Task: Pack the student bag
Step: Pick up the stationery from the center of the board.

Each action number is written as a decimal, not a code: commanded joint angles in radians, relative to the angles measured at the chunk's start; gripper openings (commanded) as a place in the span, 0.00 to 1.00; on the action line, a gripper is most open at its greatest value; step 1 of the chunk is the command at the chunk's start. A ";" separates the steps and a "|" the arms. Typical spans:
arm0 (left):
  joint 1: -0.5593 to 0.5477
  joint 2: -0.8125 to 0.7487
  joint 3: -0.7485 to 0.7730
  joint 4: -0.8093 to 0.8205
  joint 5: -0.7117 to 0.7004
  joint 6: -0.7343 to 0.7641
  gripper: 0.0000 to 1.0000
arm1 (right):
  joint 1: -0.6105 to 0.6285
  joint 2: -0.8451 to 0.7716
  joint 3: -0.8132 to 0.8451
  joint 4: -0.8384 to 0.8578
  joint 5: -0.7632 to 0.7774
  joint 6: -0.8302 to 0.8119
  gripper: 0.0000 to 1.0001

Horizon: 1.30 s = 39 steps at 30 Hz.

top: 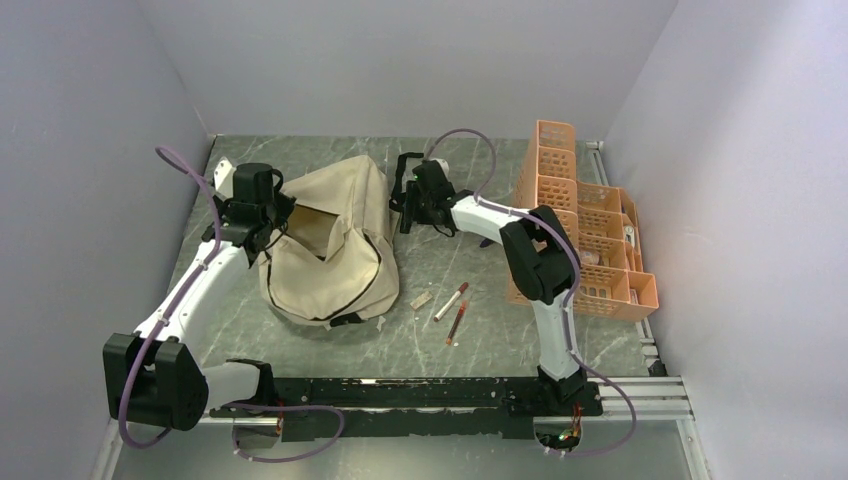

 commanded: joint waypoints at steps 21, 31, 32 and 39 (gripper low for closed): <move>-0.011 -0.016 -0.031 0.213 0.088 0.087 0.05 | 0.026 0.134 0.100 -0.097 0.191 -0.165 0.42; -0.018 0.105 0.040 0.241 0.246 0.097 0.05 | 0.023 0.003 -0.084 -0.085 0.135 -0.203 0.20; -0.021 0.114 0.042 0.255 0.255 0.089 0.05 | 0.022 -0.024 -0.110 -0.072 0.121 -0.196 0.18; -0.034 0.138 0.081 0.262 0.249 0.093 0.05 | 0.023 -0.247 -0.271 0.043 0.050 -0.181 0.03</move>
